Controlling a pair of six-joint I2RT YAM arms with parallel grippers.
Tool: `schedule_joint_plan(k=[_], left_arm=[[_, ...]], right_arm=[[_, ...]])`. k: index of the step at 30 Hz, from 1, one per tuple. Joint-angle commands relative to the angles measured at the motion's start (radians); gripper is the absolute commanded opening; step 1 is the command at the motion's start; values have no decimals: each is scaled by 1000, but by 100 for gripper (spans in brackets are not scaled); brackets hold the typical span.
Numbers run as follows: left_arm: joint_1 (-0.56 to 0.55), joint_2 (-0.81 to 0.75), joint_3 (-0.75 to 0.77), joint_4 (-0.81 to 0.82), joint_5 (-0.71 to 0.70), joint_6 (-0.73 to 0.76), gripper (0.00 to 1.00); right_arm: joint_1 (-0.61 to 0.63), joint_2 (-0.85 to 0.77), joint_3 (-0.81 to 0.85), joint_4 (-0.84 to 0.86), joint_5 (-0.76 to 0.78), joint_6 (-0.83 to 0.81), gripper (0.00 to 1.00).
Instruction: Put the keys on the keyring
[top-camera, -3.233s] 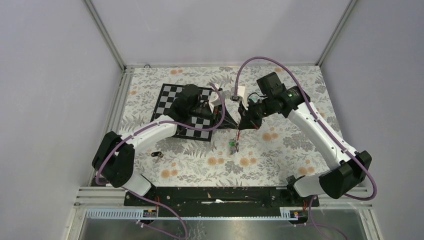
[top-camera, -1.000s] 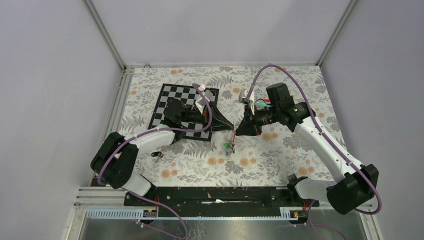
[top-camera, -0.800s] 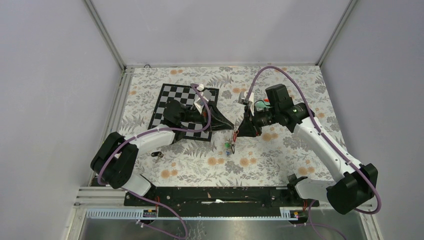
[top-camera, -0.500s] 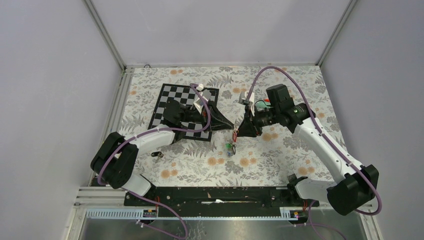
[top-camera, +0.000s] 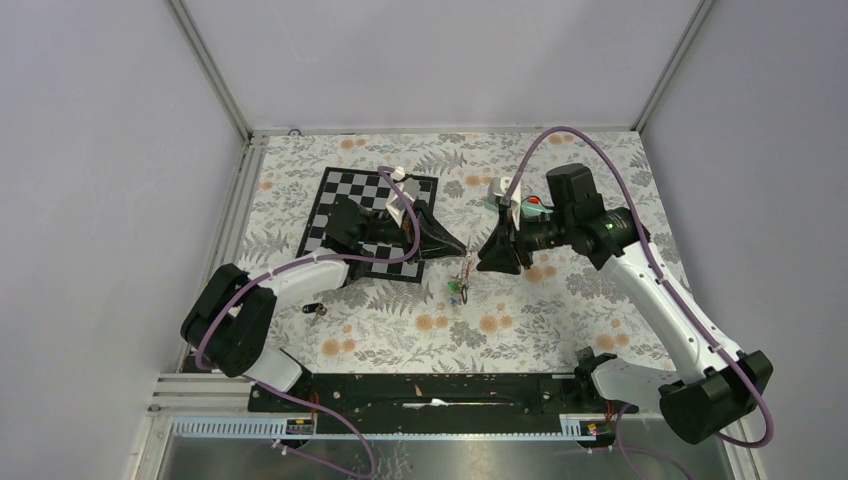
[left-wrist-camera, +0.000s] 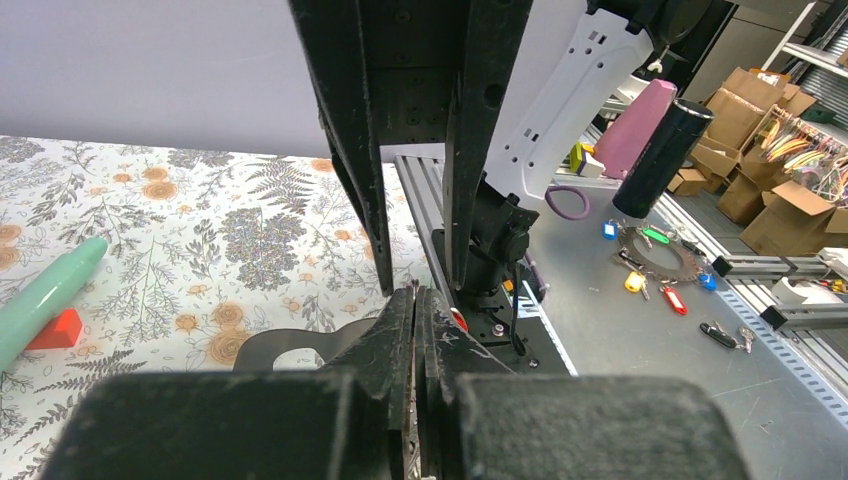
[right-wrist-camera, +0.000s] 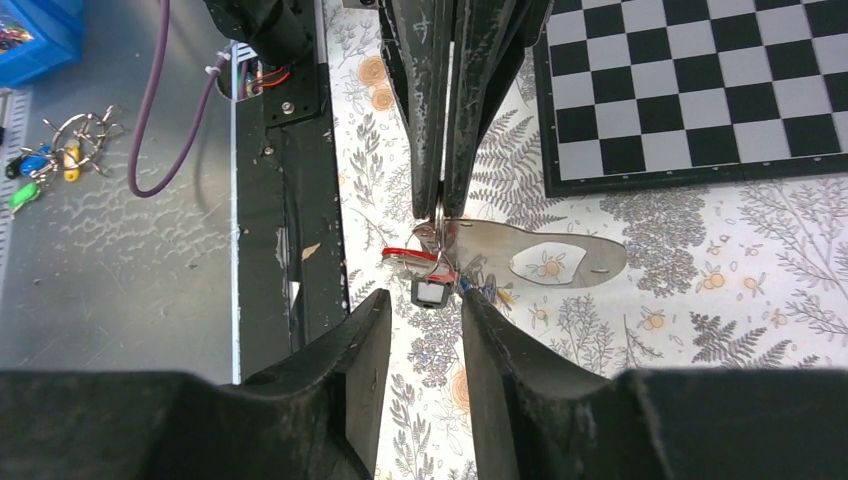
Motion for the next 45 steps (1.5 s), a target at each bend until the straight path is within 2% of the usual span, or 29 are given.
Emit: schedule_joint_plan(k=[1,20,23,28,35,45], left_arm=[[2,-23,12,55,7,24,0],[-1,-15,14,55,9,31,0],[-1,-15,15,55,9,31,0],[0,-18,14,55,11,33,0],[0,-13,11,108,14,1,0],[-4,-17,-7,173,9,-37,0]], right_arm=[[-6,41,32,29,-59,40,40],[-6,62,17,66,-111,66,34],[-6,68,19,74,-123,73,29],[-6,78,6,91,-143,88,14],[-6,74,-47,135,-154,112,0],[-5,96,-79,214,-192,160,0]])
